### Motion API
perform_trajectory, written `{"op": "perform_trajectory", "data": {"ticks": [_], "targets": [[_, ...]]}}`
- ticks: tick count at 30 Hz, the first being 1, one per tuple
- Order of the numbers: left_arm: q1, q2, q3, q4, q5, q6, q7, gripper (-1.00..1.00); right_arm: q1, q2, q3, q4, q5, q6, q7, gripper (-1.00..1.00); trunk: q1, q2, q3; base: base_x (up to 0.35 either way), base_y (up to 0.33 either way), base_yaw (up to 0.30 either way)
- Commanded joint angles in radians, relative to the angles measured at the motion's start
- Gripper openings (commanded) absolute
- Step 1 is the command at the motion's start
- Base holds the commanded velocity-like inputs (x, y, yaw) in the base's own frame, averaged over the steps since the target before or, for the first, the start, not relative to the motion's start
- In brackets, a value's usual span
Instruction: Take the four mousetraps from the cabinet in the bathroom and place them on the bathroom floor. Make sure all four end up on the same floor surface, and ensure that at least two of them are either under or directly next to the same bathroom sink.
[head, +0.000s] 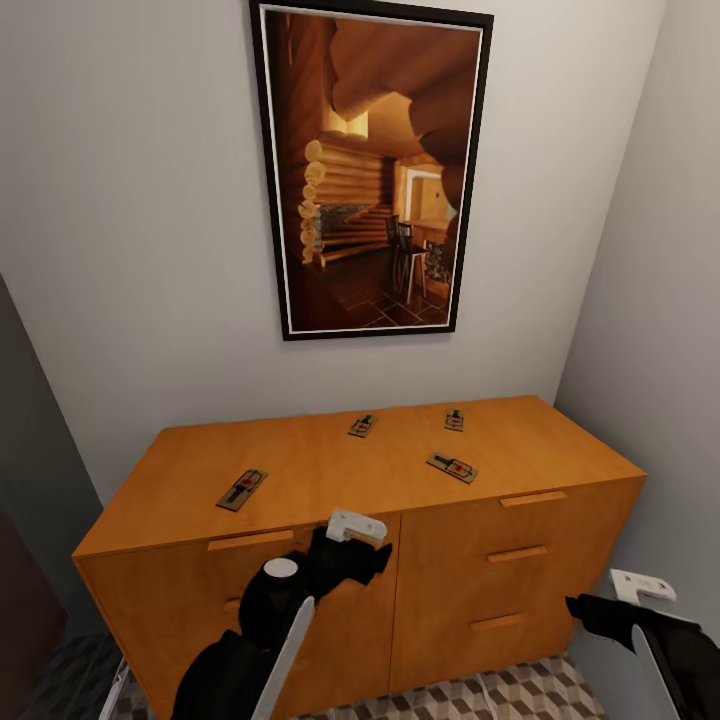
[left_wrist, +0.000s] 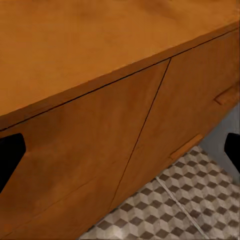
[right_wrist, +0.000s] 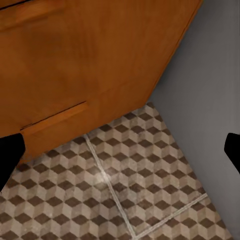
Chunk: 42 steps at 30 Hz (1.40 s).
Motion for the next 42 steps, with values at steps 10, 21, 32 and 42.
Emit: {"op": "perform_trajectory", "data": {"ticks": [10, 21, 32, 42], "targets": [[-0.13, 0.0, -0.004, -0.001, 0.188, 0.023, -0.011, 1.0, -0.058, 0.0, -0.001, -0.006, -0.002, 0.052, 0.001, 1.0, 0.0, -0.001, -0.001, 0.0, 0.0, 0.0], [-0.261, 0.0, -0.001, 0.0, 0.235, 0.056, -0.012, 1.0, -0.154, -0.017, 0.0, -0.089, 0.001, 0.155, 0.0, 1.0, 0.0, -0.001, -0.001, 0.0, 0.0, 0.0], [-0.357, 0.0, 0.009, 0.003, 0.256, 0.063, -0.011, 1.0, -0.33, -0.028, 0.001, -0.141, 0.015, 0.233, -0.009, 1.0, 0.0, -0.001, -0.001, 0.0, 0.0, 0.0], [-0.385, 0.01, 0.151, 0.015, 0.262, 0.086, -0.013, 1.0, -0.5, -0.024, 0.016, -0.147, 0.061, 0.233, -0.037, 1.0, 0.0, -0.001, -0.001, 0.0, 0.0, 0.0]]}}
